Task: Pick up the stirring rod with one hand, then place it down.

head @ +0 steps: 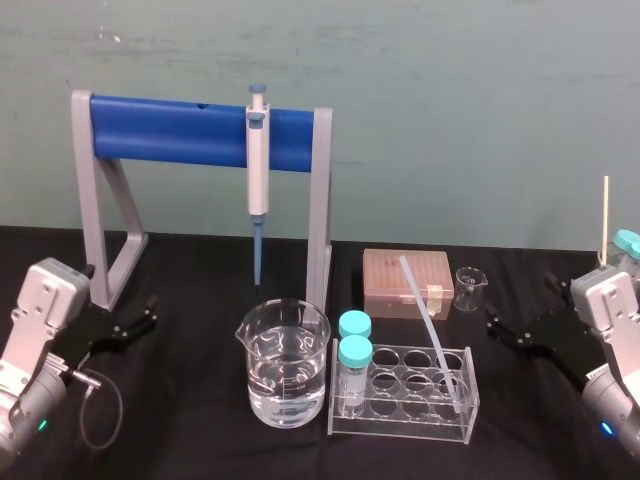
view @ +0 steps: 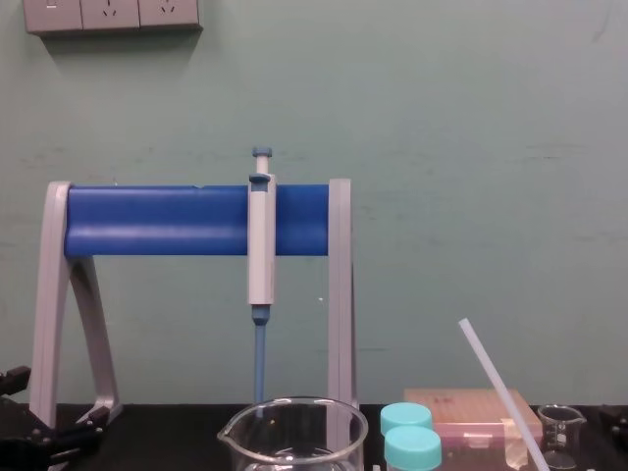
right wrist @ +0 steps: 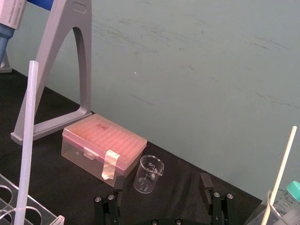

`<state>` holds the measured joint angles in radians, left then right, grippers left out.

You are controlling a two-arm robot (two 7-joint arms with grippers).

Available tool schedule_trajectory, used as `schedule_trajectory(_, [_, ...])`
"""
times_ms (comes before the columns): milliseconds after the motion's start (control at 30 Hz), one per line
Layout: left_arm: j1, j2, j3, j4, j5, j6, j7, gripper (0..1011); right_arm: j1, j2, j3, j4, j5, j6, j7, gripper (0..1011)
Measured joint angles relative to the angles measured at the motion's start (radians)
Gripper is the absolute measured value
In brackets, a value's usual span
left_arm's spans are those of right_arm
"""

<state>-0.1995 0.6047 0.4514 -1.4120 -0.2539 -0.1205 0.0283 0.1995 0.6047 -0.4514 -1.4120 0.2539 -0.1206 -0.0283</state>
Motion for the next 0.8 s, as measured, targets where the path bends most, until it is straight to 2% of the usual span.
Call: schedule_trajectory(800, [0.000,0.000,0.000,0.000,0.000,0.000,0.000,1000,0.000,0.000,0.000,0.000,0.000,0.000,0.000,1000])
